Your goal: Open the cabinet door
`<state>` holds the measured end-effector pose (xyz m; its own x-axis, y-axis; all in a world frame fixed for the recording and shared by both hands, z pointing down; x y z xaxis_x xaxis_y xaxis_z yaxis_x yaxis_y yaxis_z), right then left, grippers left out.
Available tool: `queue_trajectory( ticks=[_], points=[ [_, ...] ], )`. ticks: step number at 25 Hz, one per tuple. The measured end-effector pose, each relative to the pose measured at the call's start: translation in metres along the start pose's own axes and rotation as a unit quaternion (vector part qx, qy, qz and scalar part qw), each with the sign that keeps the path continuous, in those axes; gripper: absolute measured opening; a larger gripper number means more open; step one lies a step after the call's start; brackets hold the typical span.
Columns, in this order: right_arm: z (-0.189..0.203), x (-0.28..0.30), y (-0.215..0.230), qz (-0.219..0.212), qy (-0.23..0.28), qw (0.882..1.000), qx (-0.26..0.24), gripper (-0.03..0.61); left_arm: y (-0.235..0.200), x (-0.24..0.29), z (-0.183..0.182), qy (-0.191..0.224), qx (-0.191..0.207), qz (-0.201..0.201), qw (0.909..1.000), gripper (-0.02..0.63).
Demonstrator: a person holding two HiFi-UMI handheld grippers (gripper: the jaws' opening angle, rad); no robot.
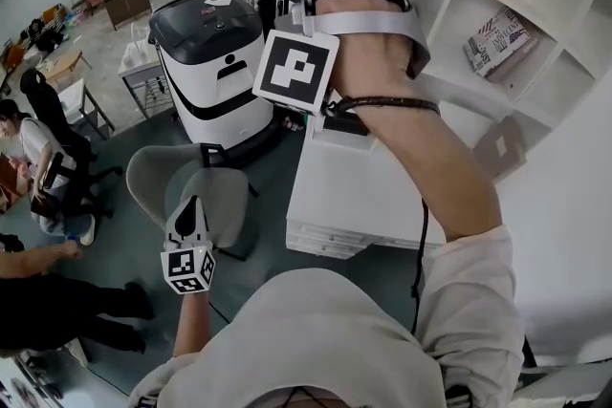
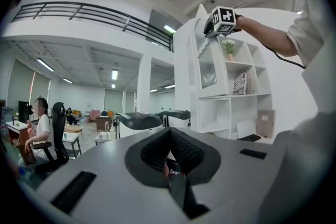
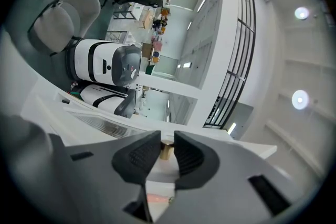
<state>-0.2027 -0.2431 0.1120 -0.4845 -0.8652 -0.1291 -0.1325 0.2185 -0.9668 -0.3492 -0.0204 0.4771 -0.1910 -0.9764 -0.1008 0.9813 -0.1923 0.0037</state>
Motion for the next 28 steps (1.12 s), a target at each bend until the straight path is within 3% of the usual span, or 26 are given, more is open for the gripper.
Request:
queue_trajectory(
  ticks=[5,9,18,28],
  points=[
    [-0.002,-0.001,0.0,-0.004,0.018,1.0,0.01,0.092,0.0,0.004,0.0,-0.001,0.001,0.002,1.0,-0.002],
    [-0.003,-0.001,-0.004,-0.013,0.02,1.0,0.005,0.158,0.001,0.007,0.0,0.0,0.0,0.004,1.0,-0.002],
    [-0.008,-0.005,0.01,0.033,0.058,0.997,0.046,0.32,0.009,0.016,0.0,-0.002,-0.003,0.015,0.9999,-0.002],
    [-0.021,-0.031,0.027,0.055,0.112,0.99,0.069,0.334,0.016,0.021,0.001,-0.002,-0.003,0.025,0.9997,-0.002]
  ],
)
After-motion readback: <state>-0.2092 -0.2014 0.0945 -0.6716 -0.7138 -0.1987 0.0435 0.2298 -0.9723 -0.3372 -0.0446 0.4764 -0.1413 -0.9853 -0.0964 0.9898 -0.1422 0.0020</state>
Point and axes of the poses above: the fingertips, and each gripper's own axes: x forward along the fingers, y to its right, z out of its underside, the point moved 3 cm from there along -x, backward along the fingers, and after that the axes turned 10 degrees about y, right-handed, at the moved point
